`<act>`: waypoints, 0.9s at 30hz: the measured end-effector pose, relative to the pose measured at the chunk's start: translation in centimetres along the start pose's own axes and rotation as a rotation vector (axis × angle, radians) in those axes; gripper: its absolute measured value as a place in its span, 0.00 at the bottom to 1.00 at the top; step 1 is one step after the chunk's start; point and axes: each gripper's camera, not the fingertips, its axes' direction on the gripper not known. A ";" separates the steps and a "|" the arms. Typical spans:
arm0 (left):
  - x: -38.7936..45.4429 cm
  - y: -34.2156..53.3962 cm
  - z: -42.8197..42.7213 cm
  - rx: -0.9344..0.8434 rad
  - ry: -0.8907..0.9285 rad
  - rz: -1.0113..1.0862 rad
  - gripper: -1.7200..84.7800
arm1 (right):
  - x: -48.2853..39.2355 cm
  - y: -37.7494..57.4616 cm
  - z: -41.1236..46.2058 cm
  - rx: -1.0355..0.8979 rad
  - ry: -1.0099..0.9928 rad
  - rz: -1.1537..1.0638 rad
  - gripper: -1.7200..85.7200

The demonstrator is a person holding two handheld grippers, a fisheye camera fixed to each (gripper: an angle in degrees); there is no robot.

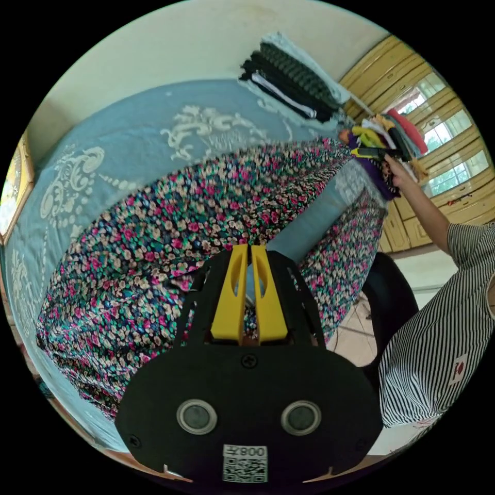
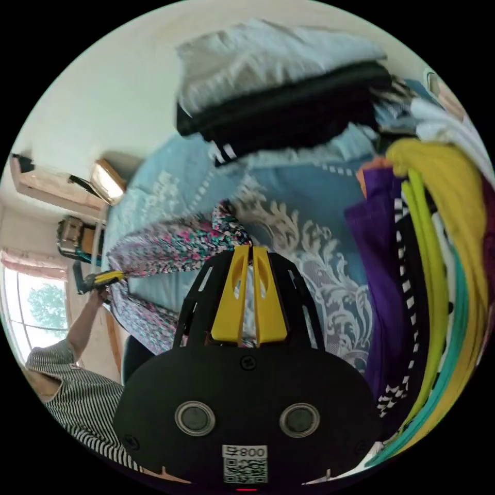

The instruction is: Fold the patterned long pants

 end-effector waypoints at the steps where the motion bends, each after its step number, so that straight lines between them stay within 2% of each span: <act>1: 0.2 -0.1 0.8 -0.042 0.002 0.003 0.04 | 0.5 0.2 1.0 -0.041 0.027 0.026 0.04; 4: 1.0 -0.3 0.6 -0.058 0.035 0.025 0.04 | 0.8 1.7 1.4 0.005 0.087 0.062 0.06; 7: 1.9 -0.6 -0.4 -0.042 0.067 0.077 0.05 | -1.9 2.2 0.0 0.100 0.167 -0.023 0.10; 9: 2.1 -1.0 -0.9 -0.023 0.059 0.089 0.05 | -5.1 1.8 -0.3 0.149 0.157 -0.161 0.11; 13: 1.1 -2.9 -1.1 0.044 0.043 0.035 0.05 | -9.6 0.5 2.5 0.120 0.274 -0.342 0.12; 15: 0.1 -3.7 -0.6 0.063 0.055 -0.022 0.05 | -10.8 -0.5 5.6 0.024 0.343 -0.400 0.11; 18: -1.7 -4.7 0.5 0.097 0.106 -0.108 0.05 | -10.2 -1.1 7.0 -0.016 0.381 -0.365 0.07; 23: -3.1 -6.1 1.3 0.118 0.061 -0.146 0.04 | -7.9 -1.7 3.8 0.064 0.391 -0.296 0.04; 27: -3.7 -7.3 1.8 0.124 0.027 -0.155 0.03 | -3.7 -2.8 1.0 0.082 0.278 -0.167 0.03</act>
